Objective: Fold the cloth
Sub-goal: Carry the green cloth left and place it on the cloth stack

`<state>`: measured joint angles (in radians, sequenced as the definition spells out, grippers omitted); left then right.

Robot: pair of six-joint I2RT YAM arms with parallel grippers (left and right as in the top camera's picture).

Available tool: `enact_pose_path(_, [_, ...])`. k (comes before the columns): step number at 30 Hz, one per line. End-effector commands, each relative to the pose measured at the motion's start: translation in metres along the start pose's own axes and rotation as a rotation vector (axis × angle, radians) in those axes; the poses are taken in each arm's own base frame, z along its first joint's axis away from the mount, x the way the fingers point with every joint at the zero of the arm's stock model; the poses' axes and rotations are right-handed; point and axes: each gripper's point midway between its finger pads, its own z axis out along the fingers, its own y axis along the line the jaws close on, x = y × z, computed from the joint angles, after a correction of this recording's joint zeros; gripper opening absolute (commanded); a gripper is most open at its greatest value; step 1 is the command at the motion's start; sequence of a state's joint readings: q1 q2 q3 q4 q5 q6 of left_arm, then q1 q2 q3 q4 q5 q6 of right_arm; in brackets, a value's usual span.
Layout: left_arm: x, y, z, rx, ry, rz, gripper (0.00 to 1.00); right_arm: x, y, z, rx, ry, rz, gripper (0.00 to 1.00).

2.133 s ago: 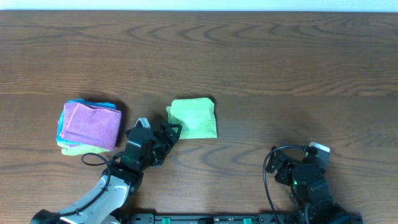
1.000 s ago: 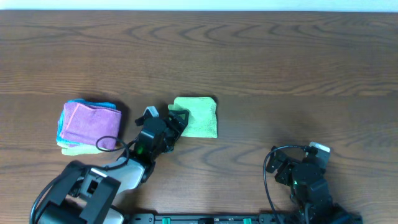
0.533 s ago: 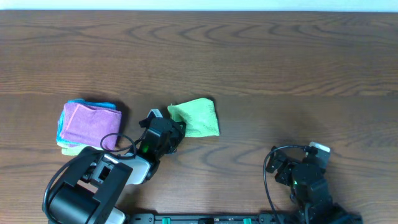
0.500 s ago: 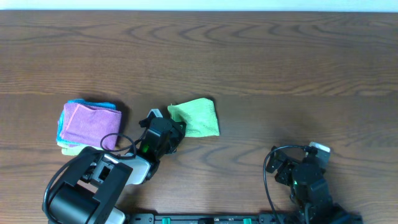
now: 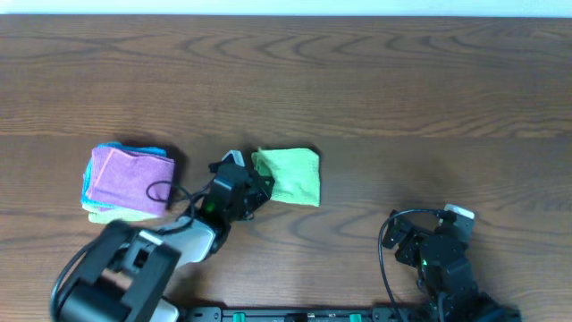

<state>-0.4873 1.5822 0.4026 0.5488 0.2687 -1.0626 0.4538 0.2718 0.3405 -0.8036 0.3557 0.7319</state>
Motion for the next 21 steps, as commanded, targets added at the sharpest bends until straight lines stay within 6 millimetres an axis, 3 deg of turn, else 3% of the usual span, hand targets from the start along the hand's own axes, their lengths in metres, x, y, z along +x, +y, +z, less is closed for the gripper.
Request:
enact_pose_path(1, [-0.017, -0.037, -0.014, 0.057, -0.016, 0.124, 0.06, -0.002, -0.003, 0.0, 0.011, -0.013, 0.019, 0.99])
enact_pose_path(6, [-0.039, -0.065, -0.042, 0.039, -0.052, 0.18, 0.06, -0.002, -0.003, 0.0, 0.011, -0.013, 0.019, 0.99])
enact_pose_path(11, [-0.072, -0.092, -0.082, 0.078, -0.129, 0.156, 0.06, -0.002, -0.003, 0.0, 0.011, -0.013, 0.019, 0.99])
enact_pose_path(21, [-0.129, -0.098, -0.174, 0.023, -0.26, 0.173, 0.06, -0.002, -0.003, 0.0, 0.011, -0.013, 0.019, 0.99])
